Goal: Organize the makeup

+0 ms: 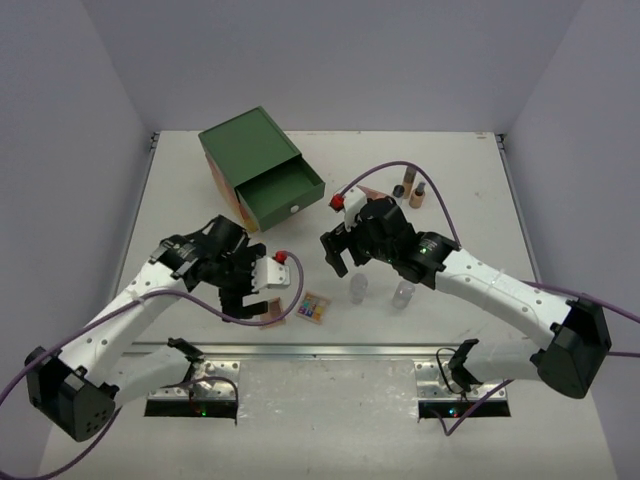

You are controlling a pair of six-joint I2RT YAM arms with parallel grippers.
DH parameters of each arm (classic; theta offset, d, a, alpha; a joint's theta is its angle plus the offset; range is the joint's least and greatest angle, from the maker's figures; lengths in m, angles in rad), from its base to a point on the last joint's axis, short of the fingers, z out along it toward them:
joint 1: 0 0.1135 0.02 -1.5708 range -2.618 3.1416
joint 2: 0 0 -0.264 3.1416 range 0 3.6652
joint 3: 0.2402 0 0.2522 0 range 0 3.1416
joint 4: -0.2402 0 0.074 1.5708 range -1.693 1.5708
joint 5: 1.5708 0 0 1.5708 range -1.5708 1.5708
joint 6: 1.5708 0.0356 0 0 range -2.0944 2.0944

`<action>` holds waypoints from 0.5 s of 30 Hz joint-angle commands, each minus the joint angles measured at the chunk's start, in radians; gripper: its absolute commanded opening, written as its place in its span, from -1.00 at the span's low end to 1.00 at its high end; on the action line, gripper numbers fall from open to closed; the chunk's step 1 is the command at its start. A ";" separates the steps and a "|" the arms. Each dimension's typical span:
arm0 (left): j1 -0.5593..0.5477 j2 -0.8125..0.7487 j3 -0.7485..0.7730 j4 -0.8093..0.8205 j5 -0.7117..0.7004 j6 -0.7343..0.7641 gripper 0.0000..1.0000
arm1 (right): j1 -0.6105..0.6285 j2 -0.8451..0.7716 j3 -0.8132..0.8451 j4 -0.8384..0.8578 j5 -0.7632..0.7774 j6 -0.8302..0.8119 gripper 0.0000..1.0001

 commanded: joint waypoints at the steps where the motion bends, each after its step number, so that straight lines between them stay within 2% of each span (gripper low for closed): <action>1: -0.108 0.126 -0.045 0.167 -0.064 -0.158 1.00 | -0.005 -0.032 0.003 0.007 0.099 0.048 0.98; 5: -0.162 0.188 -0.112 0.331 -0.127 -0.251 1.00 | -0.004 -0.067 -0.030 0.000 0.140 0.077 0.98; 10: -0.201 0.228 -0.191 0.408 -0.106 -0.259 1.00 | -0.012 -0.109 -0.075 -0.014 0.187 0.108 0.98; 15: -0.227 0.292 -0.257 0.498 -0.177 -0.297 1.00 | -0.018 -0.132 -0.101 -0.033 0.210 0.123 0.98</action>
